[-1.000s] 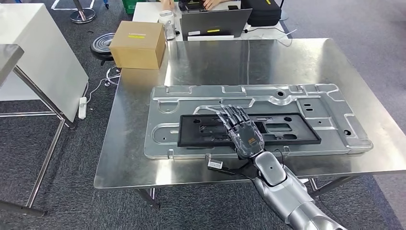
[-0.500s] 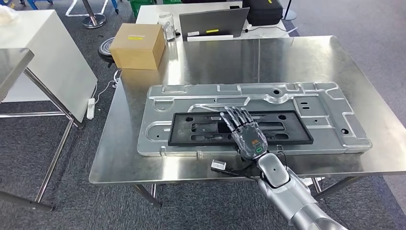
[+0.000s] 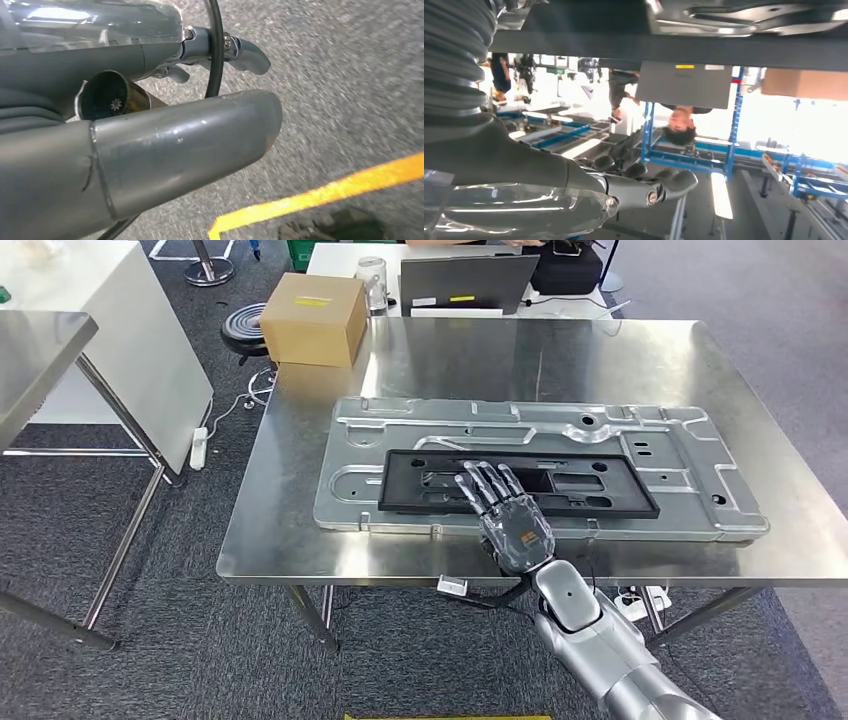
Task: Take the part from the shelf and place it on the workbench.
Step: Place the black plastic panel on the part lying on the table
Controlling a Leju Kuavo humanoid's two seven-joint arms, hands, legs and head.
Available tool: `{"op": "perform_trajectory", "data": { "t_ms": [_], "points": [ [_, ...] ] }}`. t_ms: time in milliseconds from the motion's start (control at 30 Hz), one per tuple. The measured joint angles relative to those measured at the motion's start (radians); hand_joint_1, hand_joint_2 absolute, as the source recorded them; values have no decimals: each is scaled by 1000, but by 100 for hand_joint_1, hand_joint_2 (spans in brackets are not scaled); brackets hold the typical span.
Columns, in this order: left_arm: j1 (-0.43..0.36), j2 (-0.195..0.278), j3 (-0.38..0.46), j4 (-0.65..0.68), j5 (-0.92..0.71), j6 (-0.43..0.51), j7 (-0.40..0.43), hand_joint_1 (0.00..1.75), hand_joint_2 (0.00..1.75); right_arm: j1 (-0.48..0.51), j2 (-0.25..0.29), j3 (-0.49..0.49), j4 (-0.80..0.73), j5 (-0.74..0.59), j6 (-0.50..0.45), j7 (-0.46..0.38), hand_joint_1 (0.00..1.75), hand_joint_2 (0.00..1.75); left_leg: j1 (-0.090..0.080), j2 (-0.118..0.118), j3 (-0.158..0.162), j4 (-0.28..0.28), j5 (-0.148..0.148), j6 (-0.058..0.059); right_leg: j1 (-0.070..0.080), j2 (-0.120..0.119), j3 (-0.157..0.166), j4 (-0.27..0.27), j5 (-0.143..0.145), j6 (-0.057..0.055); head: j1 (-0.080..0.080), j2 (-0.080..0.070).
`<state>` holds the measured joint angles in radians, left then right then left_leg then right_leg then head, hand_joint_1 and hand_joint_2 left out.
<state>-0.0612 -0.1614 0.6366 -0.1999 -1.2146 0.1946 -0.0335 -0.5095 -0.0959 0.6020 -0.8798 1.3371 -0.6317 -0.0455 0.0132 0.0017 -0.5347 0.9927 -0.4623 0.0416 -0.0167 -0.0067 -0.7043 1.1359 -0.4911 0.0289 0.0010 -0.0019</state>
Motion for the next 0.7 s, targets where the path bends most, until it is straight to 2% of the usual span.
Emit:
{"op": "perform_trajectory", "data": {
  "t_ms": [33, 67, 100, 133, 167, 200, 233, 267, 300, 333, 400, 433, 467, 500, 533, 567, 600, 633, 667, 700],
  "points": [
    [0, 0, 0, 0, 0, 0, 0, 0, 0, 1, -1, 0, 0, 0, 0, 0, 0, 175, -1, 0, -15, 1, 11, 3, 0, 1, -16, 63, -47, 2, 0, 0],
    [0, 0, 0, 0, 0, -1, 0, 0, 0, 2, -1, 0, 1, 0, 0, 0, 0, 175, -2, 0, -30, 3, 21, 3, -1, 2, -25, 119, -74, 5, 0, 0],
    [1, 0, 0, 0, 0, -1, 0, 0, 0, 3, -2, 0, 1, 0, 0, 0, 0, 175, -3, -1, -45, 5, 31, 2, -1, 2, -24, 154, -80, 6, 0, 0],
    [2, 0, 0, 0, 0, -2, 0, 0, 0, 4, -2, 0, 1, 0, 0, 0, 0, 175, -3, -1, -61, 9, 40, 0, -1, 3, -6, 158, -66, 6, 0, 0],
    [3, -1, 0, 0, 0, -2, 0, 0, 0, 4, -2, 0, 1, 0, 0, 0, 0, 175, -3, -1, -75, 13, 48, -3, 0, 3, 29, 124, -41, 5, 0, 0],
    [3, -1, 0, 0, 0, -2, 0, 0, 0, 3, -2, 0, 1, 0, 0, 0, 0, 175, -3, -1, -88, 19, 55, -6, 0, 4, 79, 63, -21, 0, 0, 0],
    [2, -2, 0, 0, 0, -2, 0, 0, 0, 2, -2, 0, 1, 0, 0, 0, 0, 175, -4, -2, -98, 23, 61, -10, 3, 6, 130, -9, -16, -5, 0, 0],
    [2, -3, 0, 0, 0, -2, 0, 0, 0, 1, -2, 0, 0, 0, 0, 0, 0, 175, -5, -2, -105, 26, 67, -15, 5, 8, 168, -66, -17, -10, 0, 0],
    [1, -3, 0, 0, 0, -2, 0, 0, 0, 0, -2, 0, -1, 0, 0, 0, 0, 175, -5, -3, -108, 27, 74, -21, 9, 9, 189, -103, -24, -14, 0, 0],
    [1, -4, 0, 0, 0, -2, 0, 0, 0, -1, -2, 0, -1, 0, 0, 0, 0, 175, -5, -3, -110, 25, 82, -27, 12, 10, 194, -118, -27, -19, 0, 0],
    [2, -3, 0, 0, 0, -2, 0, 0, 0, -1, -1, 0, -1, -1, 0, 0, 0, 175, -3, -5, -113, 22, 93, -40, 10, 6, 183, -123, -10, -30, 0, 0],
    [3, -3, 0, 0, 0, -2, 0, 0, 0, -1, -1, 0, -1, -1, 0, 0, 0, 175, -3, -6, -120, 30, 82, -46, 7, 4, 177, -127, 1, -37, 0, 0],
    [4, -3, 0, 0, 0, -2, 1, 0, 0, -2, -1, 0, -1, -1, 0, 0, 0, 175, -3, -7, -131, 56, 50, -50, 4, 1, 167, -131, 14, -45, 0, 0],
    [4, -3, 0, 0, 0, -2, 1, 0, 0, -2, -1, 0, -1, -1, 0, 0, 0, 175, -1, -8, -147, 102, 1, -54, 2, -1, 154, -132, 27, -50, 0, 0],
    [4, -4, 0, 1, 0, -2, 1, 0, 0, -1, -1, 0, -1, -1, 1, 0, 0, 175, -1, -7, -165, 163, -52, -57, 3, -2, 139, -132, 39, -53, -1, 0],
    [4, -4, 0, 1, 0, -2, 1, 0, 0, 0, -1, 0, -1, -1, 1, 0, 0, 175, 0, -7, -178, 227, -92, -59, 3, -3, 123, -131, 51, -54, -1, 0],
    [3, -4, 0, 1, 0, -2, 1, 0, 0, 2, -1, 0, -1, -1, 2, 0, 0, 175, 0, -7, -182, 276, -107, -61, 3, -4, 106, -130, 62, -54, -1, 0],
    [2, -4, 0, 1, 0, -2, 1, 0, 0, 4, -1, 0, -1, -1, 2, 0, 0, 175, 0, -7, -171, 296, -97, -61, 4, -5, 90, -128, 74, -52, -1, 0],
    [2, -4, 0, 1, 0, -2, 2, 0, 0, 5, -1, 0, -1, -1, 2, 0, 0, 175, 0, -7, -143, 283, -72, -61, 3, -6, 73, -125, 85, -50, -1, 0],
    [2, -4, 0, 1, 0, -2, 2, 0, 0, 6, -1, 0, -1, -2, 2, 0, 0, 175, 0, -6, -99, 237, -47, -59, 3, -6, 58, -121, 95, -46, -1, 0]
  ]
}}
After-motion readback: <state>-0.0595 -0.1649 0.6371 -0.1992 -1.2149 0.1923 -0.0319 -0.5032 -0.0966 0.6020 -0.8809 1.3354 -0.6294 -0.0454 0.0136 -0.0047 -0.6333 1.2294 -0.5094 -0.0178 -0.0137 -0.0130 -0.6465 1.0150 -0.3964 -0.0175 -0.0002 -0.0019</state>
